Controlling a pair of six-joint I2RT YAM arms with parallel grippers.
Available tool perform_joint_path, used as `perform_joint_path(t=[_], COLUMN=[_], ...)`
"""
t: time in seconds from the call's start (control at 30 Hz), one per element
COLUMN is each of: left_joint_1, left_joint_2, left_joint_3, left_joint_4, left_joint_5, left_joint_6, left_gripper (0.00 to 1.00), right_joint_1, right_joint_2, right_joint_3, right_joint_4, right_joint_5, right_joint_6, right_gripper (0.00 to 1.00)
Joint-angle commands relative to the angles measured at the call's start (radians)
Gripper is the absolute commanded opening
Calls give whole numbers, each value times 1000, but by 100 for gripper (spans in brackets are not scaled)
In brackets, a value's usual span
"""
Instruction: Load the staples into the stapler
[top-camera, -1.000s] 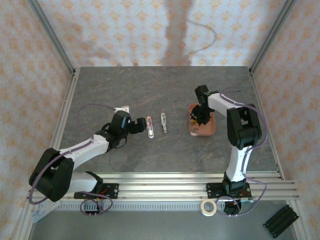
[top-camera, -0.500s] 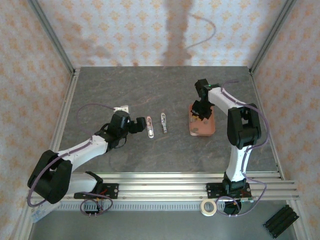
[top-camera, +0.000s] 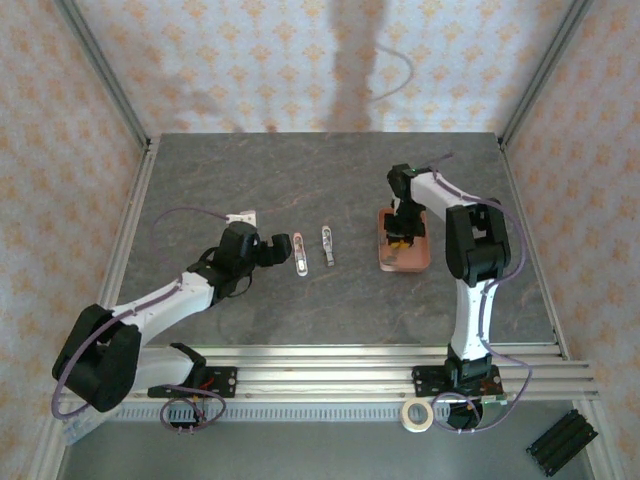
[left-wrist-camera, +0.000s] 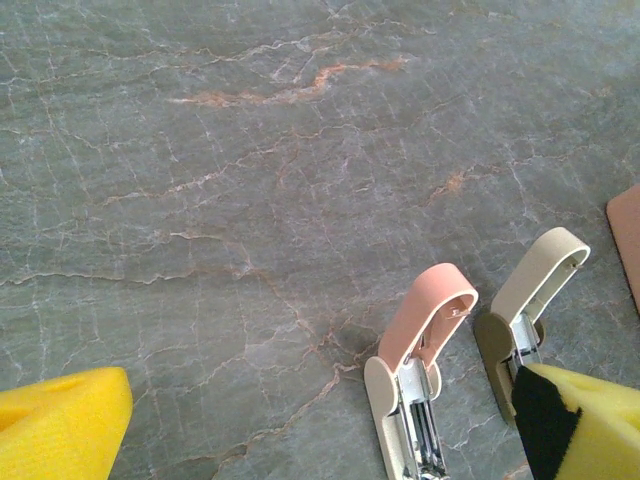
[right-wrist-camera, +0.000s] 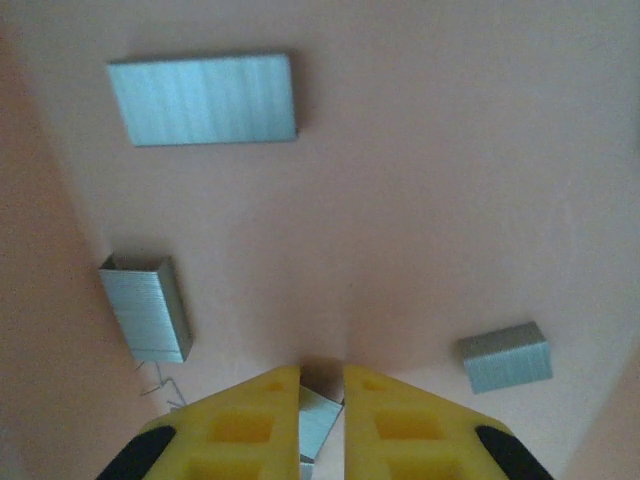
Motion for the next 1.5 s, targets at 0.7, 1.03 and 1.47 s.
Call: perform_joint_path(t=[0.7, 1.03, 1.47], left_joint_1=[12, 12, 12], left_joint_2=[-18, -10, -7], left_joint_3=[0, 8, 4], left_joint_4=[-17, -8, -2], left_joint_5=[-30, -26, -27], left_joint_6=[21, 30, 28], left_gripper=[99, 99, 99], right_joint_1=[-10, -10, -10], right_joint_2=[18, 18, 48], right_joint_3=[167, 138, 107], right_joint_4=[-68, -5, 14], right_joint_5=[73, 18, 15], right_joint_6=[25, 218, 229], right_gripper=[34, 30, 29])
